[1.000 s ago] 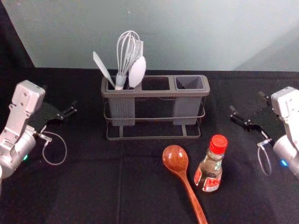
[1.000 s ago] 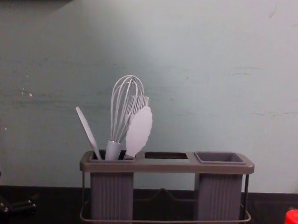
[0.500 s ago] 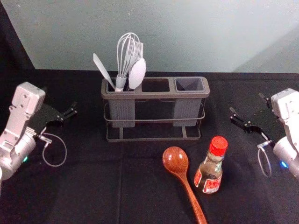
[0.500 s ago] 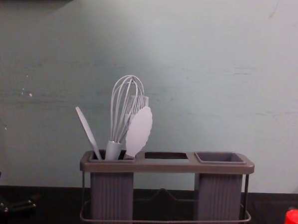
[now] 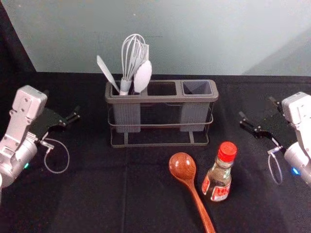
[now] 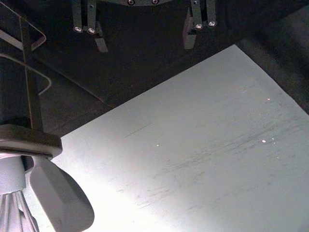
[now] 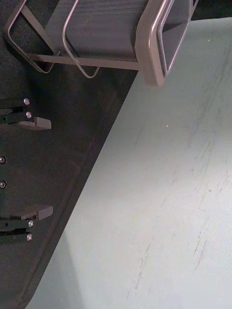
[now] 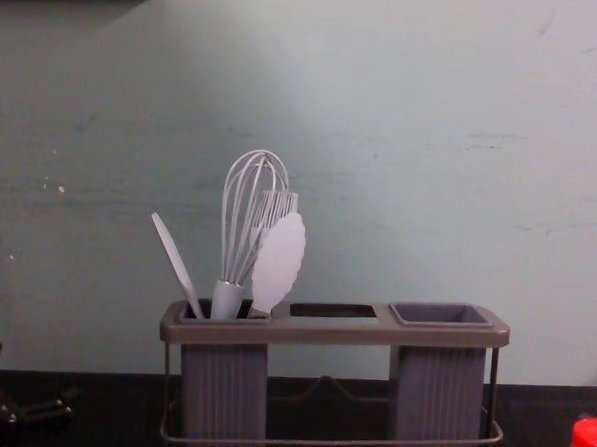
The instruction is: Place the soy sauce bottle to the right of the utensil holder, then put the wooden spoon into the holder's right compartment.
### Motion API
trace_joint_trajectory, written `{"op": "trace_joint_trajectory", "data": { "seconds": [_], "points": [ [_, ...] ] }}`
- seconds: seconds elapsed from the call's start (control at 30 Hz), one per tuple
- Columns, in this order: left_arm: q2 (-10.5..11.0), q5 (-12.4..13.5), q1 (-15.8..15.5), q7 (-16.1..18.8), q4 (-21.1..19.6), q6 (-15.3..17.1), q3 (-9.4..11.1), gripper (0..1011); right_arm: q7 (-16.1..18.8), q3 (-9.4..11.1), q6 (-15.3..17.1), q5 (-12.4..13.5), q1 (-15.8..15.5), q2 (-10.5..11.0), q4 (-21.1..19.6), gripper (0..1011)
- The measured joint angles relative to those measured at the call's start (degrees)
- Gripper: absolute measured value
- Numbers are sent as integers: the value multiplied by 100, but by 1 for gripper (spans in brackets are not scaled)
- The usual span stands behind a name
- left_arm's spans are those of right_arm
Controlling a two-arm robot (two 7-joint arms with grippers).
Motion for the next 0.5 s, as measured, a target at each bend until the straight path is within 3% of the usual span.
{"op": "trace_joint_trajectory", "data": {
  "seconds": [0.5],
  "points": [
    [0, 0, 0, 0, 0, 0, 0, 1011, 0, 0, 0, 0, 0, 0, 0, 1003]
  ]
}}
